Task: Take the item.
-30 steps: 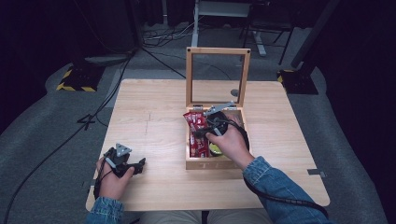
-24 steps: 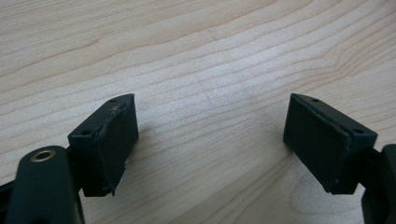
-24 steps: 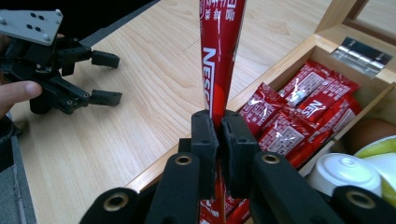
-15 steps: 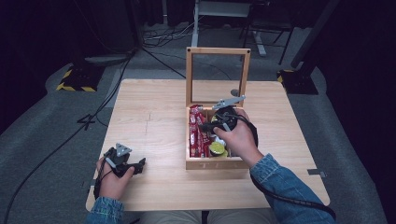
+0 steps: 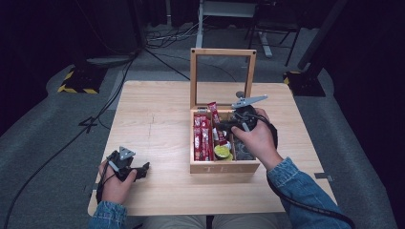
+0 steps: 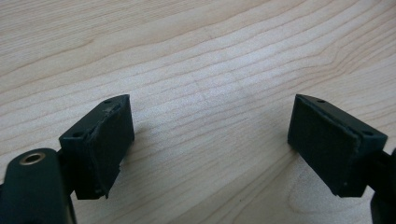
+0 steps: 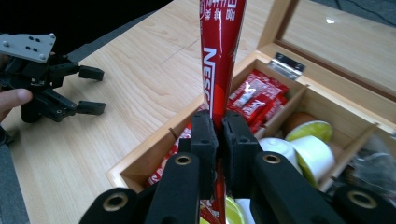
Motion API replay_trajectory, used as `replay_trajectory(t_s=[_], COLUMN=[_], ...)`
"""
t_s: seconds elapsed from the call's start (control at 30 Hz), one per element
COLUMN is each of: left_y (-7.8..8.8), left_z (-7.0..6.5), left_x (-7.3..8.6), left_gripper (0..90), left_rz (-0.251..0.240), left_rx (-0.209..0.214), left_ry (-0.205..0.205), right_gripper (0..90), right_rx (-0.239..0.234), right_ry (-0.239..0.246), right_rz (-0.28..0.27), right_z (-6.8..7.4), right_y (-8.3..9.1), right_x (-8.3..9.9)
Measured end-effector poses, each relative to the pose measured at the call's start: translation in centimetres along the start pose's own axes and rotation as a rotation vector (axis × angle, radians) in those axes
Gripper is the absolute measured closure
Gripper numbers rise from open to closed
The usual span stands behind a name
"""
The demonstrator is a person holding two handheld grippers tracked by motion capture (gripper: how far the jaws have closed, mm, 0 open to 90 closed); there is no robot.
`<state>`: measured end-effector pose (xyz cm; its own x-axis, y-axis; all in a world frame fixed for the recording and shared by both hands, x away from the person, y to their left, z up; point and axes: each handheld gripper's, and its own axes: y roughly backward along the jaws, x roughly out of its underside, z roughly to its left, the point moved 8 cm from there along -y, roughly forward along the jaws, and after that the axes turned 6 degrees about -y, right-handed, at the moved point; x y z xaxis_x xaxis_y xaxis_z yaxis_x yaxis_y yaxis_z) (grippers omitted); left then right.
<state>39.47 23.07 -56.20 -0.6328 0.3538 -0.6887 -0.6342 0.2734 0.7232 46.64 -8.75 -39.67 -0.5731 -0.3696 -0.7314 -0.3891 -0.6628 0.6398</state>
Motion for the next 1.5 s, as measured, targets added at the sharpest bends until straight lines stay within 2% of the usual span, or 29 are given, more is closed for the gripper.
replay_trajectory(t_s=[0.37,0.67,0.87,0.93,0.97,1.23,1.5], left_y=[0.0,0.0,0.0,0.0,0.0,0.0,0.0], left_z=[0.0,0.0,0.0,0.0,0.0,0.0,0.0], left_x=[0.0,0.0,0.0,0.0,0.0,0.0,0.0], left_gripper=[14.7,14.7,14.7,14.7,14.7,14.7,14.7], left_rz=[0.0,0.0,-0.001,0.0,0.0,0.001,0.002], left_rx=[0.001,0.001,0.001,0.001,0.001,0.002,0.002], left_ry=[-0.002,-0.002,-0.001,-0.002,-0.002,-0.001,-0.002], right_gripper=[84.6,84.5,84.5,84.5,84.5,84.4,84.4], right_rx=[0.076,0.123,0.187,0.193,0.205,0.237,0.28], right_ry=[-0.045,-0.07,-0.094,-0.1,-0.114,-0.17,-0.206], right_rz=[-0.031,-0.045,-0.062,-0.065,-0.068,-0.071,-0.08], right_z=[-3.4,-5.3,-7.5,-7.8,-8.4,-10.7,-12.9], right_y=[3.6,5.6,7.4,7.6,8.1,9.3,10.1], right_x=[0.7,1.5,2.5,2.7,3.1,4.7,6.2])
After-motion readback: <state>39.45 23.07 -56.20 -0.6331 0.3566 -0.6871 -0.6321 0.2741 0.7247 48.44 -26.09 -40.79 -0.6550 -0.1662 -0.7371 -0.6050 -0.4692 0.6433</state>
